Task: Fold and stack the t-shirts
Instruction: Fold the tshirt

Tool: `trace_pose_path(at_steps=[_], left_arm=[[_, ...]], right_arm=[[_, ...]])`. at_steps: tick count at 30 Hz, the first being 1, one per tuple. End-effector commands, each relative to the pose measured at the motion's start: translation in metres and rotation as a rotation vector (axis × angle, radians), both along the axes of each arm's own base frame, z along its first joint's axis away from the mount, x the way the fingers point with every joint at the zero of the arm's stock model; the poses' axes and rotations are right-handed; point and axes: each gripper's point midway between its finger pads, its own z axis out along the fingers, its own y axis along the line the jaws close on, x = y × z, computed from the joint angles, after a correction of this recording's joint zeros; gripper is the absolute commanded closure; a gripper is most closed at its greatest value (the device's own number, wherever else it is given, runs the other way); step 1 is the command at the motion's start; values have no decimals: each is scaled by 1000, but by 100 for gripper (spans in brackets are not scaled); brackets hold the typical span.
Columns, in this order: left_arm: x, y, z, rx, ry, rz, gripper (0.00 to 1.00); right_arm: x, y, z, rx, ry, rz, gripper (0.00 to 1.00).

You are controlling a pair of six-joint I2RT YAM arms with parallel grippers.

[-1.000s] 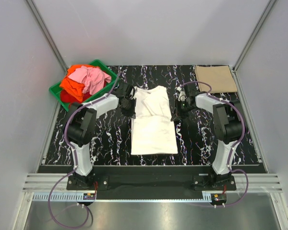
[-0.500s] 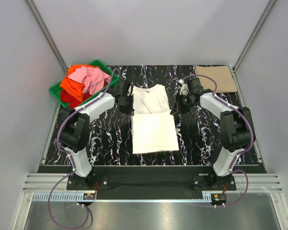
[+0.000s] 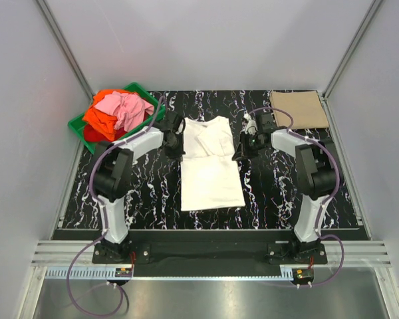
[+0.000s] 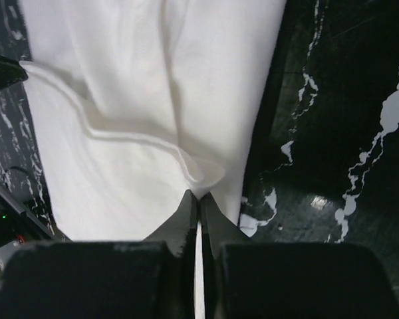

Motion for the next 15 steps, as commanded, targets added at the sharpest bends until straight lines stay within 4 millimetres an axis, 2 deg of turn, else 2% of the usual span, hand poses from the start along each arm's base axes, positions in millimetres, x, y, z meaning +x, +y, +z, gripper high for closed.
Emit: trace_pose_path(at_steps=[1, 5, 8, 10, 12, 13, 15], left_arm=[[33, -6, 2, -8, -90, -10, 100], [38, -1, -6, 6, -80, -4, 97], [41, 4, -6, 18, -83, 6, 82], [41, 6, 1, 19, -91, 3, 86], [41, 9, 17, 28, -113, 2, 85], [43, 9, 27, 29, -130, 1, 75], [41, 10, 51, 34, -168, -18, 69]], right_arm=[[17, 3, -17, -3, -3, 2, 97], [20, -1, -26, -29, 6, -15, 89], [25, -4, -21, -46, -10, -34, 76], [27, -3, -9, -35, -28, -47, 70], [27, -7, 1, -48, -28, -77, 68], [27, -8, 11, -54, -36, -91, 68], [23, -18, 18, -97, 4, -158, 67]])
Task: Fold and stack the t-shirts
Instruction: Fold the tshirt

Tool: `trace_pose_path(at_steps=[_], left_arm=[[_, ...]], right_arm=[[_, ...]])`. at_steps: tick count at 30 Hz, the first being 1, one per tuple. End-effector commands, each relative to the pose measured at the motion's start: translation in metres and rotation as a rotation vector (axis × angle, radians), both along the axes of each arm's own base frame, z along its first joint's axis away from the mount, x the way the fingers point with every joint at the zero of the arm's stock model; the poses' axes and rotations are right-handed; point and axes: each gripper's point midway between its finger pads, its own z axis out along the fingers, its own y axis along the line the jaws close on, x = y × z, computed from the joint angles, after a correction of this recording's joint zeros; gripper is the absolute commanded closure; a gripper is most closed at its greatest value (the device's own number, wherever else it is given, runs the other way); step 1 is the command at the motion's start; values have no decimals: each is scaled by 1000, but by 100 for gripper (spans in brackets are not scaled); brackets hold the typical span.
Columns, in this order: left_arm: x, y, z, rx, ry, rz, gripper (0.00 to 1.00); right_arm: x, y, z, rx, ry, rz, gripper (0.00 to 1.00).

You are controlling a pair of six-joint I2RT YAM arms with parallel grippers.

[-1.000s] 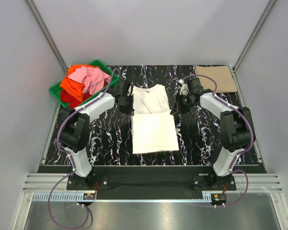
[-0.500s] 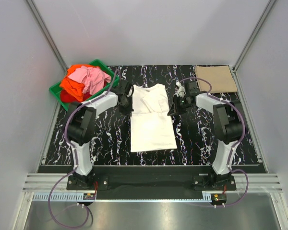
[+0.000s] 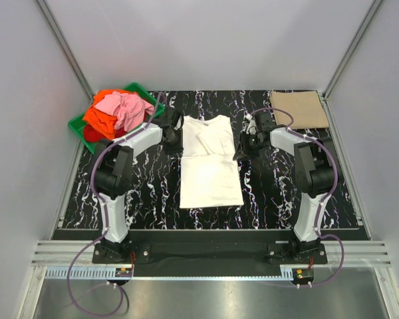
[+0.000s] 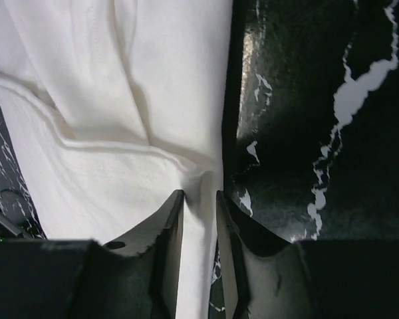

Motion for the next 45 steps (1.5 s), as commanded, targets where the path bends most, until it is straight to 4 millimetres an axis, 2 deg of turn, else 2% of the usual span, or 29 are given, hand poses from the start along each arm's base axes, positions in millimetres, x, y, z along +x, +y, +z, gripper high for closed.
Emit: trace_pose_path(at_steps=[1, 3, 4, 7, 8, 12, 14, 17, 21, 25, 28, 29, 30, 31, 32, 33, 35, 36, 37, 39, 40, 42, 43, 45], left_arm=[[17, 2, 66, -6, -156, -19, 67], [9, 1, 82, -21, -175, -30, 66], [5, -2, 85, -43, -173, -44, 66], [-14, -19, 89, -128, -144, -95, 66], [-17, -24, 88, -147, -132, -103, 66], [-32, -39, 70, -187, -89, -138, 66], [-37, -48, 65, -215, -71, -152, 66], [-46, -56, 57, -218, -58, -174, 66], [-62, -53, 29, -174, -8, -168, 66], [-70, -42, 10, -113, 13, -146, 65], [-74, -37, 13, -96, 14, -135, 65], [-75, -37, 26, -96, -13, -138, 64], [-74, -37, 36, -96, -36, -140, 64], [-76, -38, 53, -93, -69, -154, 64], [-79, -40, 60, -97, -79, -163, 64], [-82, -43, 68, -111, -92, -171, 64], [-101, -57, 81, -189, -88, -207, 66], [-108, -61, 81, -201, -82, -217, 66], [-116, -64, 81, -206, -81, -226, 67], [-136, -70, 74, -228, -67, -241, 69], [-144, -73, 70, -248, -48, -237, 69], [-160, -77, 58, -264, -42, -246, 73], [-166, -79, 53, -272, -33, -243, 73], [-176, -72, 33, -255, -4, -225, 74]], right_arm=[[13, -13, 54, -49, -75, -110, 66], [4, -17, 58, -55, -54, -153, 66], [2, -19, 67, -52, -67, -171, 65], [-8, -15, 74, -21, -57, -175, 69], [-11, -12, 74, -10, -52, -167, 77], [-14, 3, 73, 70, -41, -124, 91], [-10, 12, 66, 113, -35, -92, 92], [-1, 16, 49, 116, -6, -83, 93], [9, 11, 17, 66, 32, -100, 93], [18, 3, -1, 15, 32, -121, 93], [16, 0, -3, 13, 46, -122, 93], [14, 0, 1, 13, 37, -124, 92], [14, -1, 19, 22, 2, -127, 92], [7, -2, 23, 25, 3, -129, 91], [4, -1, 31, 36, -5, -128, 90], [1, 0, 51, 56, -36, -124, 90], [-19, 3, 61, 89, 0, -119, 90], [-26, 4, 76, 112, -21, -116, 90], [-44, 6, 69, 115, 14, -106, 90], [-63, 9, 78, 153, 27, -100, 90], [-81, 10, 68, 156, 68, -88, 90], [-97, 14, 70, 175, 77, -75, 90], [-111, 19, 65, 207, 110, -61, 90], [-123, 22, 63, 238, 116, -48, 90]])
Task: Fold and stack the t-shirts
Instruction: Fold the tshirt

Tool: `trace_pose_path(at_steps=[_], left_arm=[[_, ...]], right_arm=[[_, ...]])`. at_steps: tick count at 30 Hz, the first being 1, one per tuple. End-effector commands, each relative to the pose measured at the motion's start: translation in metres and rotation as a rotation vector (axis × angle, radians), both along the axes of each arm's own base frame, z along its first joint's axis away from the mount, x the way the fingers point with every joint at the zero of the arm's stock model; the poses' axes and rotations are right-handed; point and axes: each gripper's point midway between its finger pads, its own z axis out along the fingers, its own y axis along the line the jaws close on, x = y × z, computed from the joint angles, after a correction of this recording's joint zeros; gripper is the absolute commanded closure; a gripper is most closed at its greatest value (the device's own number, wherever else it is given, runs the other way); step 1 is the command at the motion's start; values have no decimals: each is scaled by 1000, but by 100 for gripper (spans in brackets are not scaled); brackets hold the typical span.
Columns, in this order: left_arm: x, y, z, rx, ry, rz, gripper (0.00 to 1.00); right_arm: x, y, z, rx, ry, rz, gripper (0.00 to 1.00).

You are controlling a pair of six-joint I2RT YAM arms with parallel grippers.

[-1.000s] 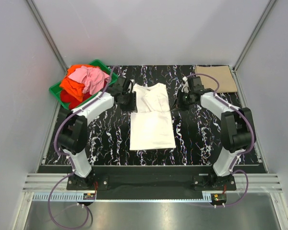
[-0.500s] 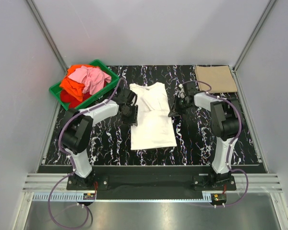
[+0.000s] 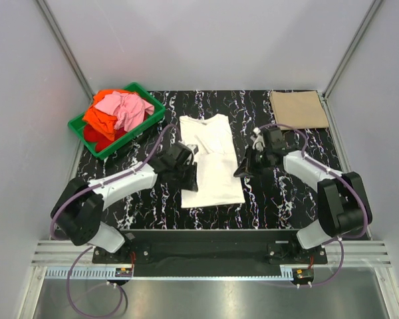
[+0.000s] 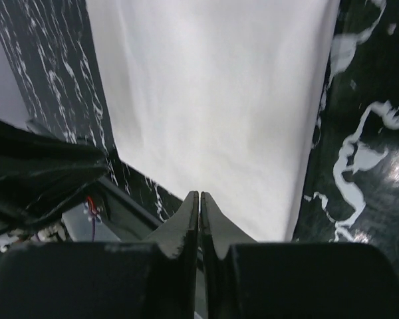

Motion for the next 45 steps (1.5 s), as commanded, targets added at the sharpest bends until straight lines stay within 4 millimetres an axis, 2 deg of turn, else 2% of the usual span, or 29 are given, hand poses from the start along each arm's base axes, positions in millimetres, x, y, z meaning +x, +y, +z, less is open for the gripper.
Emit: trace_pose_path(at_steps=[1, 3, 5, 7, 9, 10, 12, 17, 21, 24, 27, 28, 31, 32, 35, 36, 38, 42, 45], left_arm=[[-8, 7, -25, 10, 38, 84, 76], [-16, 24, -47, 74, 57, 123, 77], [-28, 35, -64, 111, 84, 130, 77], [-40, 40, -75, 138, 112, 119, 77], [-44, 46, -80, 162, 110, 129, 77], [-45, 48, -81, 165, 107, 136, 77], [-47, 54, -85, 184, 109, 148, 77], [-52, 63, -82, 215, 112, 162, 77], [-42, 78, -68, 299, 54, 178, 76], [-41, 69, -58, 251, 56, 163, 75], [-38, 55, -38, 174, 40, 144, 73], [-34, 51, -26, 145, 15, 149, 72], [-40, 42, -8, 70, 20, 130, 68], [-42, 43, -6, 60, 23, 135, 67], [-51, 45, -10, 23, 41, 161, 62], [-55, 42, -8, -13, 49, 163, 61], [-58, 41, -17, -62, 69, 177, 58], [-61, 37, -24, -161, 101, 193, 51], [-61, 43, -35, -145, 101, 220, 49]], right_arm=[[-30, 6, -15, 50, 71, 12, 90], [-38, -1, -34, 19, 108, -4, 91], [-47, -2, -53, 12, 171, -9, 91], [-59, -14, -78, -64, 247, -46, 92], [-71, -26, -99, -141, 310, -79, 94], [-71, -34, -107, -189, 311, -110, 94], [-75, -40, -111, -215, 312, -125, 94], [-70, -43, -100, -227, 271, -147, 94], [-61, -48, -80, -260, 220, -156, 95], [-59, -42, -71, -227, 215, -142, 94], [-58, -28, -50, -177, 177, -120, 94], [-58, -25, -45, -167, 173, -126, 94], [-62, -20, -32, -134, 185, -151, 94], [-61, -21, -27, -126, 180, -174, 89], [-68, -25, -23, -112, 198, -255, 74], [-72, -29, -28, -124, 207, -281, 72], [-73, -34, -28, -134, 188, -298, 65], [-75, -37, -36, -157, 196, -297, 55], [-78, -40, -45, -177, 215, -303, 51]])
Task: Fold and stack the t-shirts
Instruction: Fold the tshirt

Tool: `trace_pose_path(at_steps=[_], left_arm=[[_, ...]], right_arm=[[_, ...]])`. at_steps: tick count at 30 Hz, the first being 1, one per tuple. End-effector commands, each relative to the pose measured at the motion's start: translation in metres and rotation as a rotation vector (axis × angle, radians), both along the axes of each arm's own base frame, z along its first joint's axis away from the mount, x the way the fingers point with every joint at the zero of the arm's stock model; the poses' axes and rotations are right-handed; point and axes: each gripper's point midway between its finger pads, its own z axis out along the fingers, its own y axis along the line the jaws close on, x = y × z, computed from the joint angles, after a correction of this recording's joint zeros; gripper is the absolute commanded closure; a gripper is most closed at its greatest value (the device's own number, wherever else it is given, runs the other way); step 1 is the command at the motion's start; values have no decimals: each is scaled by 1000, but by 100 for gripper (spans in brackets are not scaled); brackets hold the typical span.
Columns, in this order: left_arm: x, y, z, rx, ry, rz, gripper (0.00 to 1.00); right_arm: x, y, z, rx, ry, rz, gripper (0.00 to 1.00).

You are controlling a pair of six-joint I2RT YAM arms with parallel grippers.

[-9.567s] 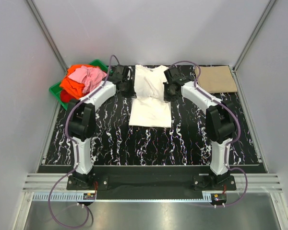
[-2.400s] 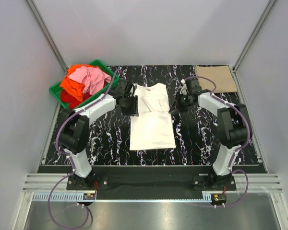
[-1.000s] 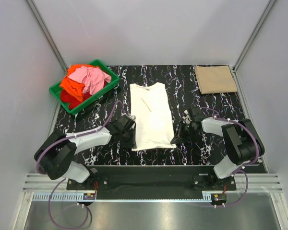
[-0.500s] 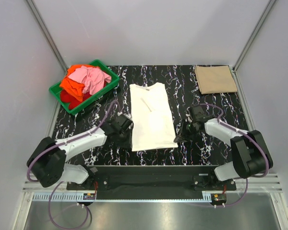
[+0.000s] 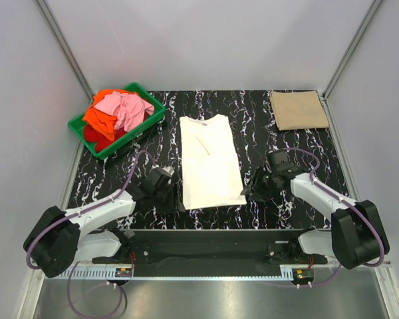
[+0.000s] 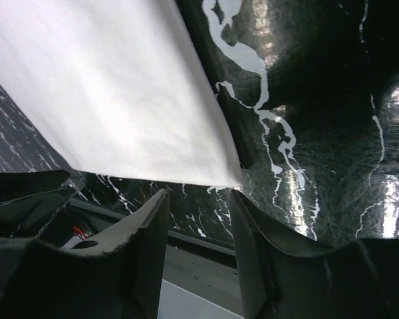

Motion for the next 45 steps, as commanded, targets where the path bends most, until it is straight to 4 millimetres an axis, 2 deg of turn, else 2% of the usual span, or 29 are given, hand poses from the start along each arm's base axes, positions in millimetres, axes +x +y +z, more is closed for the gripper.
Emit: trace_pose_path(at_steps=[1, 6, 12, 20, 23, 33, 38, 40, 44, 45], left_arm=[[12, -15, 7, -108, -40, 24, 48], [9, -13, -11, -113, 13, 43, 51], [12, -3, -19, -65, 14, 78, 53], [6, -4, -23, -75, 45, 86, 62], [4, -3, -26, -71, 55, 88, 62], [-1, 1, -34, -52, 84, 105, 68], [-2, 0, -34, -60, 89, 110, 71], [-1, -2, -34, -63, 88, 104, 74], [5, -8, -28, -94, 76, 111, 100], [5, -9, -25, -93, 73, 106, 100]], right_arm=[[-2, -7, -11, -38, 23, -32, 51], [-3, -3, -23, -15, 41, -33, 49], [-6, -1, -36, 0, 59, -47, 50], [-14, -9, -50, -25, 72, -77, 60], [-16, -11, -55, -33, 80, -88, 65], [-18, -13, -56, -37, 72, -96, 65], [-18, -14, -56, -38, 68, -102, 70], [-17, -14, -56, -40, 63, -102, 73], [-17, -13, -53, -31, 57, -96, 86], [-16, -13, -52, -32, 53, -92, 92]])
